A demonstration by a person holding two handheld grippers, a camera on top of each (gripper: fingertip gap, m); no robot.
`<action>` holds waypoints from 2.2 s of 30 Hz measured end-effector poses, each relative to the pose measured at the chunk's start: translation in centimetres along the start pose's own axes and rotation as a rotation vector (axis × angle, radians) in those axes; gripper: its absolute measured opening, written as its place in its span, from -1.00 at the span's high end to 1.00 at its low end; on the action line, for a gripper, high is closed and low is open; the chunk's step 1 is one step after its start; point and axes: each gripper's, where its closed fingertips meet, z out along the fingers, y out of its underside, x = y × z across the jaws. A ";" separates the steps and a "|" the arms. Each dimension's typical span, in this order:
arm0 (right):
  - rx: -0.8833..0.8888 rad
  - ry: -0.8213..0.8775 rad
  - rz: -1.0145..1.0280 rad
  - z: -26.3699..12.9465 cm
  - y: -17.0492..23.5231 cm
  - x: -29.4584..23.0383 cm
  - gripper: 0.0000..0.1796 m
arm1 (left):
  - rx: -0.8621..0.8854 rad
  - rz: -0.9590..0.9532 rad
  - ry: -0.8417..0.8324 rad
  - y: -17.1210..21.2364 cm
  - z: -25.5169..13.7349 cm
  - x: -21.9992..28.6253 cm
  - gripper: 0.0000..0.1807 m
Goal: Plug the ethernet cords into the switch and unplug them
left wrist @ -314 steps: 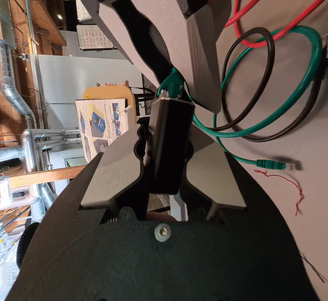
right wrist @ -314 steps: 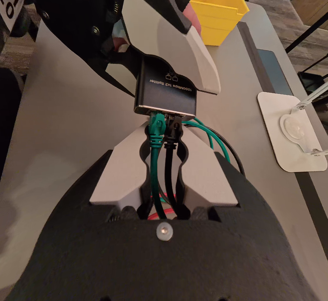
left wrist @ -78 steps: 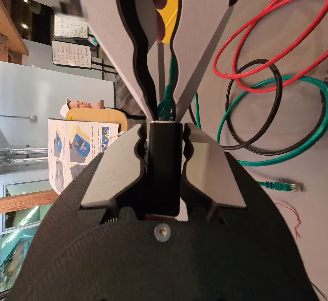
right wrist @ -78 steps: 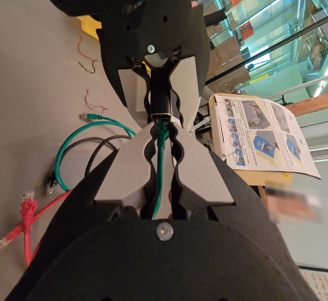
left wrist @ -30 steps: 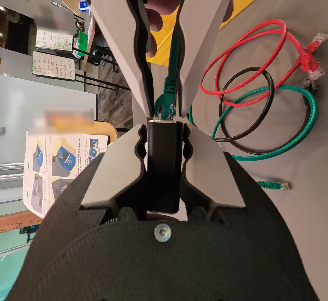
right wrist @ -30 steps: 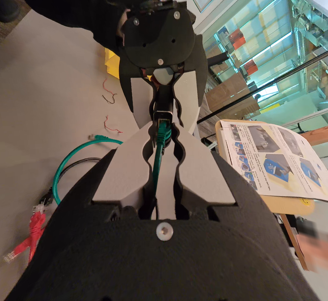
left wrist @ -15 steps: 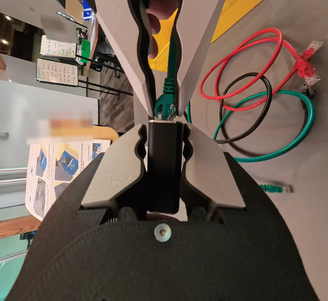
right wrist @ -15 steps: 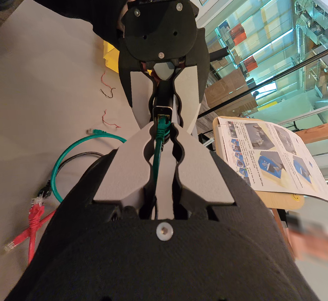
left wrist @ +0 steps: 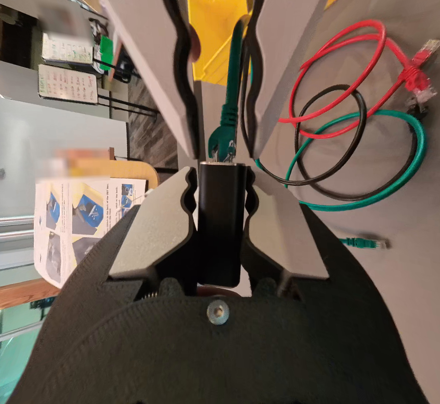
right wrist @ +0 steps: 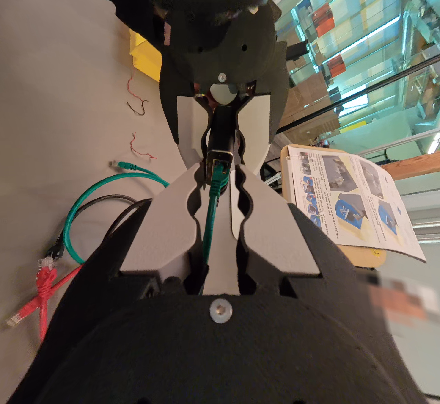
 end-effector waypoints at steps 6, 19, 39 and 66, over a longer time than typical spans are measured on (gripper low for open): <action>-0.109 0.026 -0.033 -0.4 0.7 0.4 0.83 | -0.093 0.009 -0.022 0.2 0.5 -0.3 0.57; -0.150 0.046 -0.063 -0.6 1.3 0.9 0.87 | -0.146 0.007 -0.052 -0.3 0.2 -0.9 0.57; -0.173 0.047 -0.091 -1.4 1.0 0.9 0.87 | -0.165 0.064 -0.114 -1.0 -0.1 -1.5 0.57; -0.243 -0.014 -0.129 -1.8 1.1 0.0 0.90 | -0.147 0.105 -0.126 -1.4 0.2 -1.1 0.57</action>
